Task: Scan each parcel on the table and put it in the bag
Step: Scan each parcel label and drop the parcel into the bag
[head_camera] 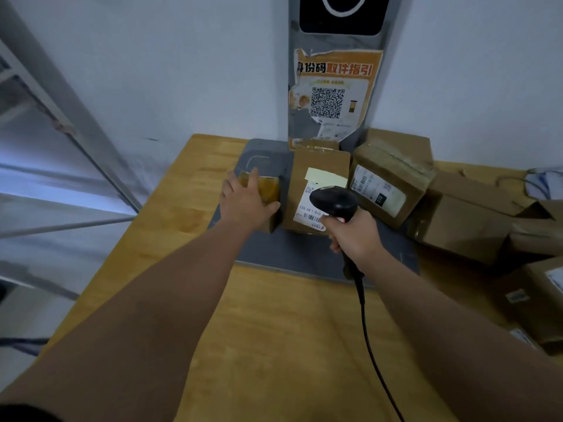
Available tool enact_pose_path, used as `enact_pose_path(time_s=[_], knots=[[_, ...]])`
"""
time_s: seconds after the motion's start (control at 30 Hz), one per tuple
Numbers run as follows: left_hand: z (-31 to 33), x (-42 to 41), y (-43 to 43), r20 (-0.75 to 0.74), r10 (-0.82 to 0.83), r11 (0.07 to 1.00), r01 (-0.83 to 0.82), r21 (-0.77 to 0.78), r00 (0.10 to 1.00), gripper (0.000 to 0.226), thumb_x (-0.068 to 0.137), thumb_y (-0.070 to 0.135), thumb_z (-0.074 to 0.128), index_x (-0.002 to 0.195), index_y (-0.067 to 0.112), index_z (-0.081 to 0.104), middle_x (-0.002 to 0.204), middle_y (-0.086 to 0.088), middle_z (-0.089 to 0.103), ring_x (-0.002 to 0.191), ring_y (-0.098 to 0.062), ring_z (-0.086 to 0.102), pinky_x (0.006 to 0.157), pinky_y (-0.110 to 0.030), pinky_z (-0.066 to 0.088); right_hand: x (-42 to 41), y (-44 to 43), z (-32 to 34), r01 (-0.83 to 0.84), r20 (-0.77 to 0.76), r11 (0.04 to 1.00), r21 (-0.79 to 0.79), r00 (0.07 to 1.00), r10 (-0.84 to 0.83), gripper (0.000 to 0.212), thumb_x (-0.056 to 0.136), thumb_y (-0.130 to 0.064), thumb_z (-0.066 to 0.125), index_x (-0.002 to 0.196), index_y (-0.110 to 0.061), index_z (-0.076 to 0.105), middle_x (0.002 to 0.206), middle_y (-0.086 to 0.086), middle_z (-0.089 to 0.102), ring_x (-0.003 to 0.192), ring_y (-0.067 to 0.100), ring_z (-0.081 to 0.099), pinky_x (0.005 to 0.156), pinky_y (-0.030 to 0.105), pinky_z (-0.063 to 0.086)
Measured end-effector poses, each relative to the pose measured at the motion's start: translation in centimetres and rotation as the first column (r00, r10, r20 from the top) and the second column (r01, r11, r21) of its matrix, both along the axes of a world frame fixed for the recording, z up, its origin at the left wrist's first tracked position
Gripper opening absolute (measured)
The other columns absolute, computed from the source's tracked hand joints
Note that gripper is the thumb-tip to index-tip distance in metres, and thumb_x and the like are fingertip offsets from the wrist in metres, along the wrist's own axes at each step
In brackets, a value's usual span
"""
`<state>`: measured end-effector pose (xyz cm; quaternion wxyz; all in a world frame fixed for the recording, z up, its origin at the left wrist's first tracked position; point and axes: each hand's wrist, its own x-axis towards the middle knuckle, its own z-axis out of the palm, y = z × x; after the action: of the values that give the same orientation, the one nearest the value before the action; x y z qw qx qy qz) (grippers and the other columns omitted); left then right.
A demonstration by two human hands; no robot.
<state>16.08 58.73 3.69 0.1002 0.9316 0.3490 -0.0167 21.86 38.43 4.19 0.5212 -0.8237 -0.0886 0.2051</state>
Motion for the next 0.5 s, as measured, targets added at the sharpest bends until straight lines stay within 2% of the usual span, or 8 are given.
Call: enact_pose_path(time_s=[0.07,0.13,0.2,0.3,0.4,0.5], knots=[[-0.6,1.4,0.7,-0.041,0.007,1.000,-0.008,-0.015,0.999,0.095,0.087,0.065,0.051,0.153,0.030,-0.006,0.158,-0.027,-0.005,0.145,-0.044,0.005,0.115,-0.051,0.017,0.5,0.6,-0.2,0.010,-0.007,1.000,-0.010,1.000,-0.010,0.029,0.086,-0.023,0.069,0.106,-0.003,0.062,0.068,0.005,0.063,0.044,0.011,0.058,0.048,0.024,0.048],[-1.0,2.2,0.8,-0.062,0.014,1.000,-0.014,-0.010,0.998,0.091,0.088,0.062,0.050,0.153,0.031,-0.006,0.157,-0.029,0.005,0.143,-0.045,0.015,0.114,-0.051,0.021,0.8,1.1,-0.3,0.011,-0.014,1.000,-0.016,1.000,-0.012,0.026,0.086,-0.022,0.068,0.105,-0.005,0.062,0.068,0.005,0.063,0.045,0.012,0.058,0.047,0.024,0.048],[-1.2,2.3,0.9,-0.080,0.036,0.999,-0.036,0.002,0.996,0.090,0.088,0.060,0.051,0.153,0.032,-0.004,0.152,-0.028,0.019,0.137,-0.044,0.024,0.110,-0.051,0.027,0.9,1.5,-0.2,0.009,-0.026,1.000,-0.016,1.000,-0.010,0.020,0.086,-0.021,0.067,0.100,-0.008,0.062,0.067,0.005,0.063,0.045,0.013,0.058,0.047,0.024,0.048],[-0.8,1.0,0.8,-0.058,0.090,0.991,-0.096,-0.098,0.994,0.092,0.081,0.059,0.060,0.152,0.034,0.006,0.146,-0.025,0.023,0.133,-0.043,0.026,0.108,-0.050,0.030,0.4,1.5,-0.4,-0.016,-0.063,1.000,-0.008,0.998,0.016,0.011,0.087,-0.020,0.067,0.089,-0.011,0.063,0.066,0.006,0.063,0.044,0.012,0.058,0.049,0.025,0.051],[-0.2,-2.4,-0.6,0.137,0.149,0.964,-0.113,-0.239,0.979,0.083,0.075,0.050,0.069,0.144,0.030,0.026,0.139,-0.020,0.026,0.128,-0.041,0.029,0.107,-0.049,0.032,-0.8,0.5,-0.5,-0.010,-0.199,0.996,0.086,0.980,0.027,0.019,0.087,-0.021,0.070,0.091,-0.003,0.066,0.066,0.009,0.064,0.049,0.015,0.060,0.052,0.029,0.053],[-0.4,-6.5,-3.7,0.381,0.193,0.954,-0.082,-0.289,0.904,0.082,0.068,0.042,0.077,0.137,0.029,0.034,0.133,-0.015,0.028,0.122,-0.036,0.035,0.105,-0.048,0.037,-2.1,-1.7,-0.2,0.100,-0.369,0.963,0.250,0.929,-0.001,0.024,0.087,-0.021,0.072,0.095,0.001,0.068,0.073,0.011,0.066,0.062,0.019,0.064,0.057,0.029,0.057]])
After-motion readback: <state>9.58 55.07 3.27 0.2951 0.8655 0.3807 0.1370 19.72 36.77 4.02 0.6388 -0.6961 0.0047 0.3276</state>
